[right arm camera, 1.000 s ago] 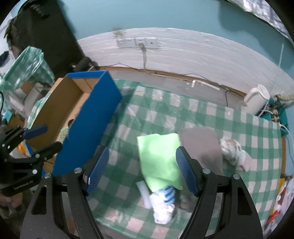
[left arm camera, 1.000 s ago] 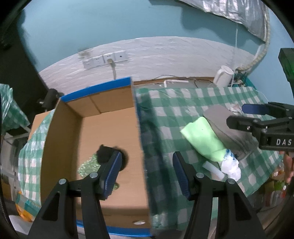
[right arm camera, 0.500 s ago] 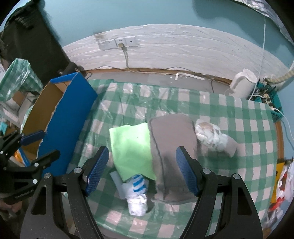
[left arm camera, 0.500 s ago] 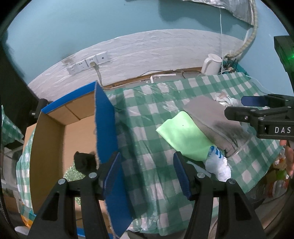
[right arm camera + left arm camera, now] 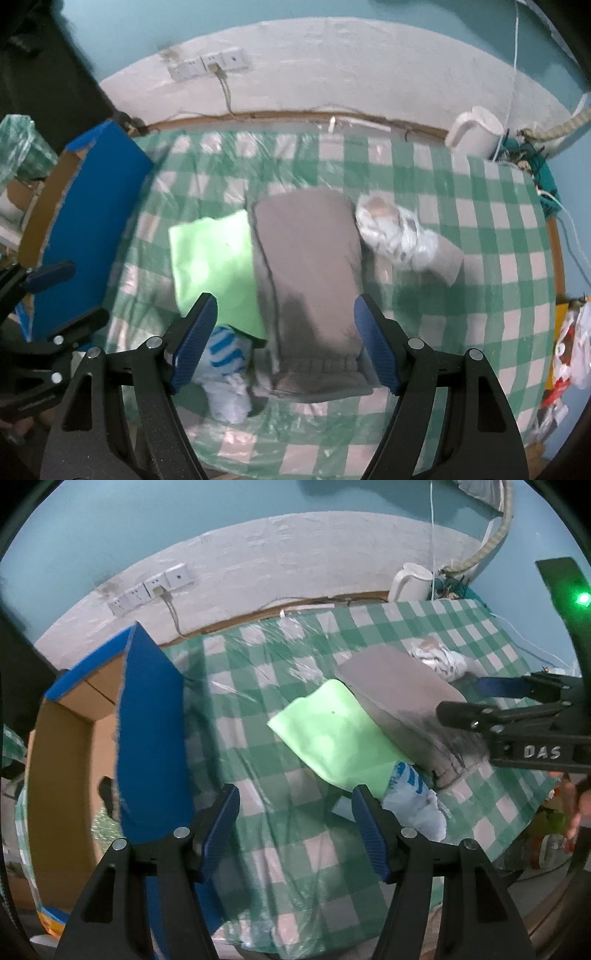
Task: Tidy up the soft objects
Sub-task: 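Move both grippers back over the table toward the grey towel and striped sock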
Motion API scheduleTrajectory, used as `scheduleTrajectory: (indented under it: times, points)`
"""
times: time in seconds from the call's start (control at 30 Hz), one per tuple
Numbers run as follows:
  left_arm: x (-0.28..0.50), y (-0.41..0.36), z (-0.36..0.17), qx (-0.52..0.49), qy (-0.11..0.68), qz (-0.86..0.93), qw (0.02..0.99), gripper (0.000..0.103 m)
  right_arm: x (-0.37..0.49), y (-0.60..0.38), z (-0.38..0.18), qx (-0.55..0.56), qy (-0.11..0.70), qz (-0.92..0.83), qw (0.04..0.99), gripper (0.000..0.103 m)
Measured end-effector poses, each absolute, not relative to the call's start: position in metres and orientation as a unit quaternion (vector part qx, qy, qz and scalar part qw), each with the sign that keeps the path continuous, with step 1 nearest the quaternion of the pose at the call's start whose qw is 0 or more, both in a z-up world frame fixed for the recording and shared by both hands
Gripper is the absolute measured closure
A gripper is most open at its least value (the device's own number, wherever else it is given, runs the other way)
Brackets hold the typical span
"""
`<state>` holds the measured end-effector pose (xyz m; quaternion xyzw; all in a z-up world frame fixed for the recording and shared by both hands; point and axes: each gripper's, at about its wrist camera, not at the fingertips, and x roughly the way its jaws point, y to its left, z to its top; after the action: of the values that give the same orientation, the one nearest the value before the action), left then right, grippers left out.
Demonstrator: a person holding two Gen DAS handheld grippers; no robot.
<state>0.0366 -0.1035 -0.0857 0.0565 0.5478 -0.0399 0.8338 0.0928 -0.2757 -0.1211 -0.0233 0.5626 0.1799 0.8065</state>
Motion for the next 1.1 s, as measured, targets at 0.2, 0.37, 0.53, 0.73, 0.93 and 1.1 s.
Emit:
scheduleTrajectory:
  times: [0.2,0.37,0.53,0.73,0.93,1.1]
  points:
    - [0.041,-0.115,-0.103,0.047,0.568,-0.048,0.82,0.038,0.094,-0.277,-0.148,-0.04,0.586,0.171,0.791,0.027]
    - [0.045,-0.122,-0.115,0.048,0.58,-0.05,0.812,0.038,0.094,-0.278,-0.166,-0.059,0.597,0.161,0.784,0.027]
    - [0.045,-0.128,-0.12,0.052,0.585,-0.055,0.807,0.038,0.097,-0.28,-0.183,-0.069,0.609,0.153,0.775,0.027]
    - [0.043,-0.133,-0.12,0.054,0.586,-0.064,0.806,0.038,0.094,-0.276,-0.181,-0.078,0.606,0.163,0.774,0.043]
    - [0.042,-0.139,-0.123,0.057,0.587,-0.072,0.804,0.038,0.092,-0.278,-0.175,-0.064,0.608,0.176,0.772,0.076]
    - [0.041,-0.144,-0.122,0.052,0.583,-0.081,0.806,0.032,0.089,-0.279,-0.161,-0.048,0.598,0.184,0.779,0.081]
